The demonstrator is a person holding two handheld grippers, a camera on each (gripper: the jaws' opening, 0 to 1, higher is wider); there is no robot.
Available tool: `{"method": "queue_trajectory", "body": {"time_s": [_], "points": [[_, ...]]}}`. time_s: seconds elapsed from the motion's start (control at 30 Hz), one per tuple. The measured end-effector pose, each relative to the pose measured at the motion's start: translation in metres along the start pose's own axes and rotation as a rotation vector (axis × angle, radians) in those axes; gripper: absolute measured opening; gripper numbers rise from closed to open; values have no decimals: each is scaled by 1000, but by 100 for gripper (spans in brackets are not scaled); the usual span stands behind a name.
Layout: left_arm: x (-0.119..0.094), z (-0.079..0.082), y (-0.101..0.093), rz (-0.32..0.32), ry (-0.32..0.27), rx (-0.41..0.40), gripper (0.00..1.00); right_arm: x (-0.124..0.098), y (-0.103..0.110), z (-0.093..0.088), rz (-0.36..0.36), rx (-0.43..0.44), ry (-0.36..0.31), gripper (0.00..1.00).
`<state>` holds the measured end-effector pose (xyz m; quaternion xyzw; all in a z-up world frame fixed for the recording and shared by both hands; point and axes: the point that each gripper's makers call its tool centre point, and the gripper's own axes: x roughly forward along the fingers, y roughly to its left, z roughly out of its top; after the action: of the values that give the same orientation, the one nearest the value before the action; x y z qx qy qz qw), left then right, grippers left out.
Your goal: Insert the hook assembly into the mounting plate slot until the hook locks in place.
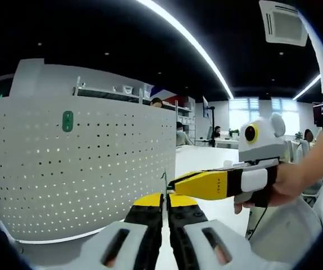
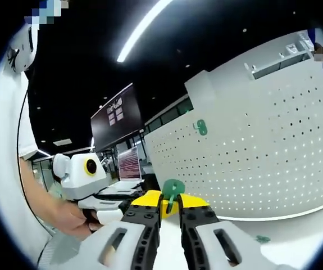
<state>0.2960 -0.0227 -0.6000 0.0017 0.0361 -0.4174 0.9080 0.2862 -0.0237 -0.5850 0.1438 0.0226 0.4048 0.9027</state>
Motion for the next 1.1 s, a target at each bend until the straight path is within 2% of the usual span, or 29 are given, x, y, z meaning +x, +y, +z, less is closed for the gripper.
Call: {"method": "queue_trajectory", "body": {"time_s": [0.47, 0.53, 0.63, 1.1], "points": [[-2, -4, 3, 4, 17, -5, 1, 6, -4, -6, -108, 68, -5, 2], [-2, -5, 4, 4, 19, -1, 1, 6, -5, -7, -118, 100, -14, 2], [-3, -6, 2, 0, 25, -3, 1, 5, -3, -8, -119, 73, 3, 1], [-1, -9, 2, -4, 36, 3, 2, 5, -7, -8, -142, 76, 11, 0]]}}
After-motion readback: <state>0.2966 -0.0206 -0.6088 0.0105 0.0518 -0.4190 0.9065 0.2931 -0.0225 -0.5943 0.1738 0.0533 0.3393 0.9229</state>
